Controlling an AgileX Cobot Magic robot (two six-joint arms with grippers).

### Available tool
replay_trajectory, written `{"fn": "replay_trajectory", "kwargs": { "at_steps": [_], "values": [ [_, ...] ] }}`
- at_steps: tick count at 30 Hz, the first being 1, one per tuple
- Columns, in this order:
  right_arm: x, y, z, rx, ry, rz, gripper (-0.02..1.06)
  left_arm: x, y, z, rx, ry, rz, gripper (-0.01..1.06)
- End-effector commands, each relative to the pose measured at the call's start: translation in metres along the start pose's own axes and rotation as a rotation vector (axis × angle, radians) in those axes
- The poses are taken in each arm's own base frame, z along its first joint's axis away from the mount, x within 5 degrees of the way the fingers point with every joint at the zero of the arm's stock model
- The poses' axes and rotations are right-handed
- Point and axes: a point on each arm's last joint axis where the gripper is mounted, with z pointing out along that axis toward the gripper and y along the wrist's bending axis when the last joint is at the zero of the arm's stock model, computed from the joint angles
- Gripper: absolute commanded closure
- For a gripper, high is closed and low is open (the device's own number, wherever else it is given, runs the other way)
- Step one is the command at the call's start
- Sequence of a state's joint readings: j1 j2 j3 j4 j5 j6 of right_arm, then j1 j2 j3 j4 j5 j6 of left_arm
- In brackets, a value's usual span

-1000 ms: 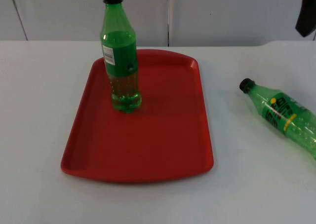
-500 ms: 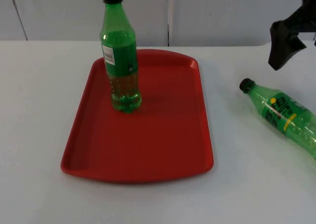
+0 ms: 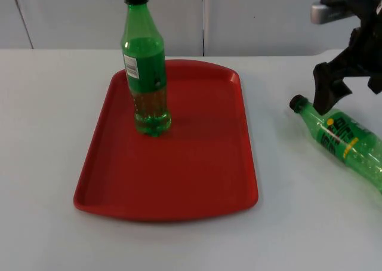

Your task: Place the bottle upright on the tray.

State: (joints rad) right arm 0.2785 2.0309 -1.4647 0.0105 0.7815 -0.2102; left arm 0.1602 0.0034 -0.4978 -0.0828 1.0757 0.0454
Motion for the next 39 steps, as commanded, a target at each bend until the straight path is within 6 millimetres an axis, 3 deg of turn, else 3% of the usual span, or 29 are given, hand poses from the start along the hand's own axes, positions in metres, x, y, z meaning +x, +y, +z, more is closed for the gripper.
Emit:
{"fn": "replay_trajectory", "kwargs": {
  "at_steps": [1, 8, 17, 27, 39],
  "values": [
    [0.003, 0.001, 0.007, 0.005, -0.021, 0.002, -0.01, 0.001, 0.0, 0.0, 0.012, 0.0, 0.001, 0.0],
    [0.005, 0.002, 0.015, 0.005, -0.027, 0.004, -0.01, 0.001, 0.0, 0.0, 0.012, 0.0, 0.001, 0.0],
    [0.013, 0.003, 0.052, -0.008, 0.035, 0.001, 0.0, 0.001, 0.0, 0.0, 0.012, 0.0, 0.001, 0.0],
    [0.004, 0.001, 0.068, -0.018, 0.076, -0.013, 0.02, 0.001, 0.0, 0.0, 0.012, 0.0, 0.001, 0.0],
    [0.008, 0.002, 0.084, -0.023, 0.098, -0.019, 0.05, 0.001, 0.0, 0.0, 0.012, 0.0, 0.001, 0.0]
  ]
}}
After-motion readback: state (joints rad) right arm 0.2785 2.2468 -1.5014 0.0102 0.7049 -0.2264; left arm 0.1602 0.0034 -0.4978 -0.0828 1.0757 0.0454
